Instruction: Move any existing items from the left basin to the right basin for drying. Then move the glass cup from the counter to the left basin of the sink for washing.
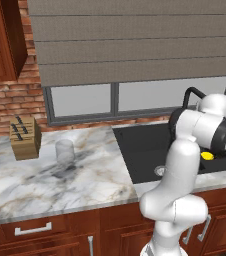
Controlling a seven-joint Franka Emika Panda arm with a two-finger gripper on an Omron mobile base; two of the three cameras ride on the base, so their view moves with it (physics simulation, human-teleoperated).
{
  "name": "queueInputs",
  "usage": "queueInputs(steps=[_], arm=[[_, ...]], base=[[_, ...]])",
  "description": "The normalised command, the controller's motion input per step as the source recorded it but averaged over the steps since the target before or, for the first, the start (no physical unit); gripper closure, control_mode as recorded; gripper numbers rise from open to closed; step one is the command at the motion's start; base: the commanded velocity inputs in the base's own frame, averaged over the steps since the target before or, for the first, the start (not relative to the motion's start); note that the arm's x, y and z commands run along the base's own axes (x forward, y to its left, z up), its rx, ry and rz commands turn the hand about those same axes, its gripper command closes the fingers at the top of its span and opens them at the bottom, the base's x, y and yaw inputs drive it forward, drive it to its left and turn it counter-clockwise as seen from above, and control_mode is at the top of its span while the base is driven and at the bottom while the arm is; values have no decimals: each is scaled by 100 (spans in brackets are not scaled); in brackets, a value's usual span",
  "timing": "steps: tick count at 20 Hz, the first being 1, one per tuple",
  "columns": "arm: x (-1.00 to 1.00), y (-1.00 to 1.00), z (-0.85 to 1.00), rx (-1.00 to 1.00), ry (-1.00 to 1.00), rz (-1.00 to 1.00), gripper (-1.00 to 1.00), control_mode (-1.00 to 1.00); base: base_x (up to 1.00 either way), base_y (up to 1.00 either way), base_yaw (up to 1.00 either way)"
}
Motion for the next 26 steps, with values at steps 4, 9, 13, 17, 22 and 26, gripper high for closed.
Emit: queueInputs(steps=[4, 9, 13, 17, 22, 26], arm=[[-22, 3, 41, 0, 0, 0, -100, -100], [-28, 27, 20, -1, 1, 0, -100, -100], [-29, 45, 10, -3, 2, 0, -100, -100], [-30, 53, 13, -4, 3, 0, -100, -100], [-24, 61, 16, -6, 3, 0, -100, -100], [-18, 65, 22, -6, 4, 0, -100, -100]], base=[[0, 0, 0], [0, 0, 0], [0, 0, 0], [0, 0, 0], [0, 0, 0], [0, 0, 0]])
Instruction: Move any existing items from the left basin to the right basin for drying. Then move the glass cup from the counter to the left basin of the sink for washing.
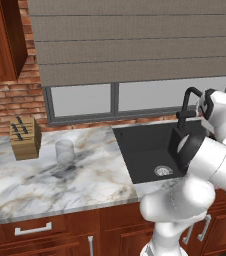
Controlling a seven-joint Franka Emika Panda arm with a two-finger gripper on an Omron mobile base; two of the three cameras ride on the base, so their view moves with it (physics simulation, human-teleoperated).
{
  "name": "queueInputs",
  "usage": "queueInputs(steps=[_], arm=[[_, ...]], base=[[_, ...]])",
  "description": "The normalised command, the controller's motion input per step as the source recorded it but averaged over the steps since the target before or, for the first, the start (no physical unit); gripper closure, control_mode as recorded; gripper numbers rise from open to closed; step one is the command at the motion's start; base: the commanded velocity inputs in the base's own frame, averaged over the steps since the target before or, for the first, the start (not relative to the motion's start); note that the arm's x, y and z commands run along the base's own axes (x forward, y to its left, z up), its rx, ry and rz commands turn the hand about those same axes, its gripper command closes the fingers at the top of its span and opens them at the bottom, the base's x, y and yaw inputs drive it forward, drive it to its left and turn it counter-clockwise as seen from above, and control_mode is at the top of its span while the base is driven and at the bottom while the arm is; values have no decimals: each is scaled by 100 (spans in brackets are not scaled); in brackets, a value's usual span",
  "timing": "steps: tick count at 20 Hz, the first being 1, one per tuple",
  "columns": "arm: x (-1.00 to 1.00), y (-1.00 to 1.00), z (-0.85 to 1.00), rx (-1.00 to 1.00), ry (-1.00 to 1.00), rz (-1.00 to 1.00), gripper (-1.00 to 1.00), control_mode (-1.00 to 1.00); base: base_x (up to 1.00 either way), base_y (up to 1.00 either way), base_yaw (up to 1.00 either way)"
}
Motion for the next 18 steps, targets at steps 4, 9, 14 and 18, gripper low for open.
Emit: queueInputs(steps=[4, 9, 14, 18], arm=[[-8, 65, 23, -8, 4, 0, -100, -100], [0, 57, 18, -10, 2, 0, -100, -100], [0, 57, 21, -8, 1, 3, -100, -100], [0, 58, 16, -3, 0, 10, -100, -100]], base=[[0, 0, 0], [0, 0, 0], [0, 0, 0], [0, 0, 0]])
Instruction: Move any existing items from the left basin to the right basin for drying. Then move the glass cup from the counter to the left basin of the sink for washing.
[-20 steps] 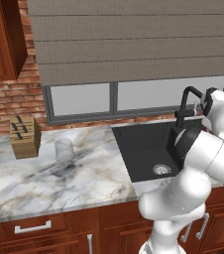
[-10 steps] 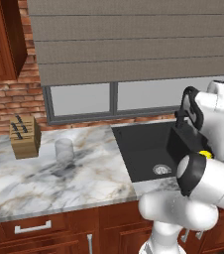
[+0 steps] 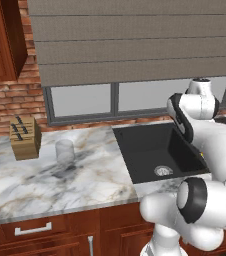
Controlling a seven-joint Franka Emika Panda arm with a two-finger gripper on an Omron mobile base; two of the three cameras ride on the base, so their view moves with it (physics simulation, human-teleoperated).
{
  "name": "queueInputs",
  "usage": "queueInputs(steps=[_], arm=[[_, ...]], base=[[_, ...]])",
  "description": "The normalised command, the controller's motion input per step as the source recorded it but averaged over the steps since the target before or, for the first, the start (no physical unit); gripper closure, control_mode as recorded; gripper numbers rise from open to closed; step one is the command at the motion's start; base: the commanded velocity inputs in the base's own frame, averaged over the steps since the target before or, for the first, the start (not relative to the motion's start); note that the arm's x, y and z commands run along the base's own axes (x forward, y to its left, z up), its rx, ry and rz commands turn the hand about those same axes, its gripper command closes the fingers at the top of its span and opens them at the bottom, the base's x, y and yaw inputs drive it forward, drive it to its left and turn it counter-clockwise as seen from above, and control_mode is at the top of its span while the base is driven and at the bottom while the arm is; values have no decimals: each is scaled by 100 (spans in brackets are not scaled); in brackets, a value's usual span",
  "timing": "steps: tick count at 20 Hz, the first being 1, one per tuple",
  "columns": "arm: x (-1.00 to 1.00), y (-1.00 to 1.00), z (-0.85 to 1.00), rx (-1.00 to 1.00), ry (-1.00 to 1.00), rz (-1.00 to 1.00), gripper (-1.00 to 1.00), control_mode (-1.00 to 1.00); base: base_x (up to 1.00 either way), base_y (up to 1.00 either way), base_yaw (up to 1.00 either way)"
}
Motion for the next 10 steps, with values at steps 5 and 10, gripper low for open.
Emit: queueInputs(steps=[5, 10], arm=[[0, 56, 10, -1, 0, 15, -100, -100], [0, 45, 2, 0, 0, 26, -100, -100]], base=[[0, 0, 0], [0, 0, 0]])
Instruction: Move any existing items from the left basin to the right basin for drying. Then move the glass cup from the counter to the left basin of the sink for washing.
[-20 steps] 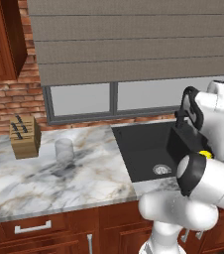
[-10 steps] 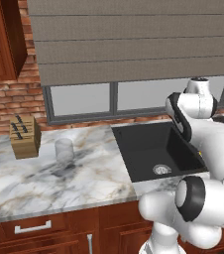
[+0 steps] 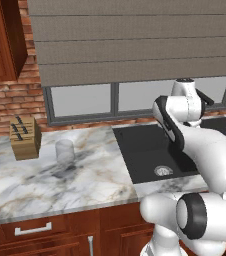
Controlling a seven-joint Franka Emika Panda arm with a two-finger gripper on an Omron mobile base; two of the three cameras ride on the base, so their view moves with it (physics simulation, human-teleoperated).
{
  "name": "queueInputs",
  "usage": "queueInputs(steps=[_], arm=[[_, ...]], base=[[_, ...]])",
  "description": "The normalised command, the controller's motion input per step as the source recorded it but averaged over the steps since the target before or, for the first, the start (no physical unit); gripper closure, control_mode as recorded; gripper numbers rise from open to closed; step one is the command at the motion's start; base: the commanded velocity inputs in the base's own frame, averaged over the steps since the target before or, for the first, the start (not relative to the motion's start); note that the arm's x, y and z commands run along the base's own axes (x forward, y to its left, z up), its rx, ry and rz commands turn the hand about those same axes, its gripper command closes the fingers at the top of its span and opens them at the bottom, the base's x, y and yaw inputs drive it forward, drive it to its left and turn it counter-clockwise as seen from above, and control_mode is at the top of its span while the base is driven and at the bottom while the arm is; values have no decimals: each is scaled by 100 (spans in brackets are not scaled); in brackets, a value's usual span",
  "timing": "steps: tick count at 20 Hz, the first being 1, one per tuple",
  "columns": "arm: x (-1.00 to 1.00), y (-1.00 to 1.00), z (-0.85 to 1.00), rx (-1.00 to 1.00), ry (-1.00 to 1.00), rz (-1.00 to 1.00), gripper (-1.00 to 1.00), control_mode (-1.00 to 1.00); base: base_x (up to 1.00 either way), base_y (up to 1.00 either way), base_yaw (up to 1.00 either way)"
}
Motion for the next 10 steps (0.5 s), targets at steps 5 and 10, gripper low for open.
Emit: queueInputs(steps=[5, 10], arm=[[0, 33, 0, 0, 0, 40, -100, -100], [0, 39, 0, 0, 0, 40, -100, -100]], base=[[0, 0, 0], [0, 0, 0]])
